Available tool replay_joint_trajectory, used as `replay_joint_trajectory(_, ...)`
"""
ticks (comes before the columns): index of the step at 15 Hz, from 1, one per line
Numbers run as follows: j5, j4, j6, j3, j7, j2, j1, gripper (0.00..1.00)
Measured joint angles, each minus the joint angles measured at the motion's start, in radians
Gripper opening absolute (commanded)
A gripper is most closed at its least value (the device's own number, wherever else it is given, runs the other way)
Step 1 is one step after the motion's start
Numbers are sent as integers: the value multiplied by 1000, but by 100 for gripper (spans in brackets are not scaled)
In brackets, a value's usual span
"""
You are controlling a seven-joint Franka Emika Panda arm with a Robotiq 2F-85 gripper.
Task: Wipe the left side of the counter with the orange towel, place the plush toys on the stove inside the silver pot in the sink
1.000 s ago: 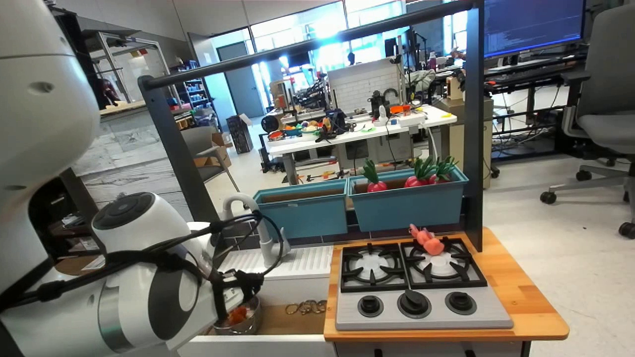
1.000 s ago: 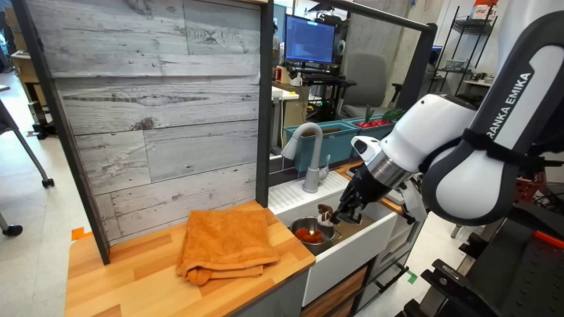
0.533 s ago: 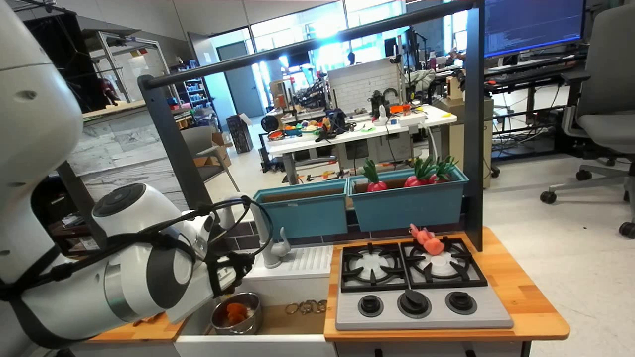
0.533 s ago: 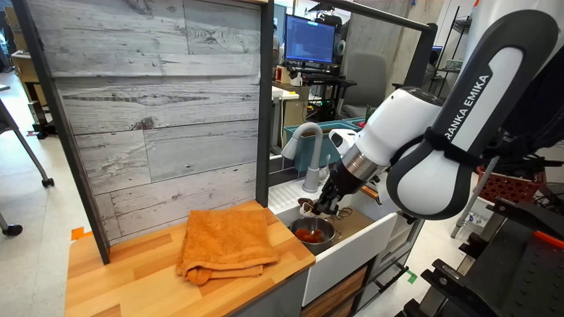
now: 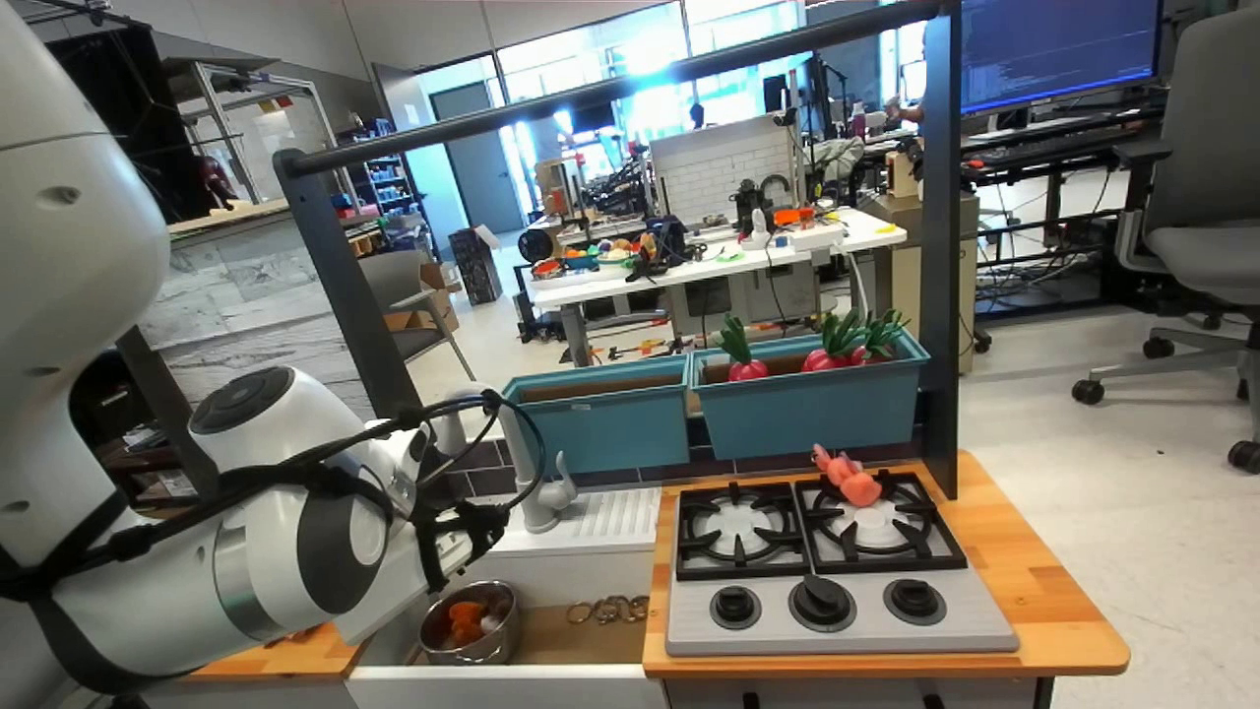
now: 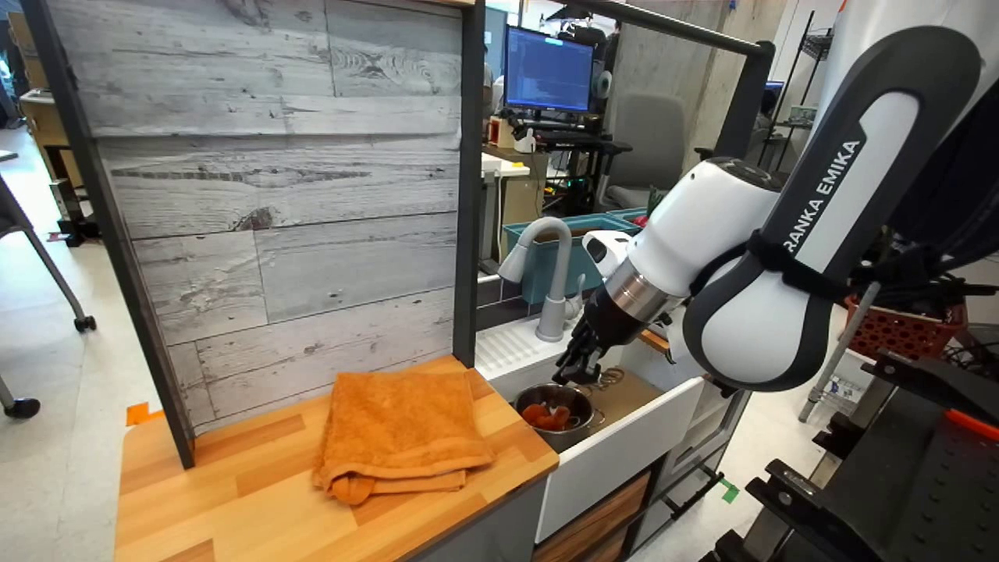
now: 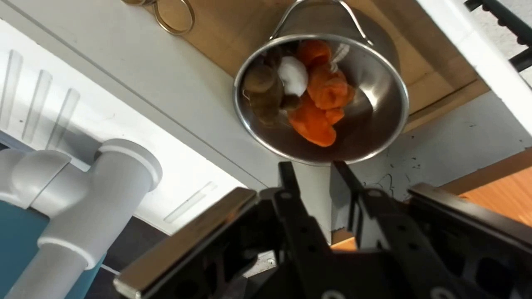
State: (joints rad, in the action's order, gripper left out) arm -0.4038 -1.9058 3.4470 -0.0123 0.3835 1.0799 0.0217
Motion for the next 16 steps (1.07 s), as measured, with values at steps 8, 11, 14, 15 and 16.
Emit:
replay_joint_trajectory(8, -92, -133, -98, 62, 1, -149, 70, 100)
replay_joint_trajectory(11, -126, -255, -246, 241, 2, -314, 249, 100)
replay_joint_trajectory(14, -36, -368, -344, 479, 6, -433, 472, 100)
replay_joint_trajectory(15, 24, -393, -372, 556, 15, -457, 539, 100)
replay_joint_trajectory(16, 88, -409, -396, 632, 25, -476, 604, 100)
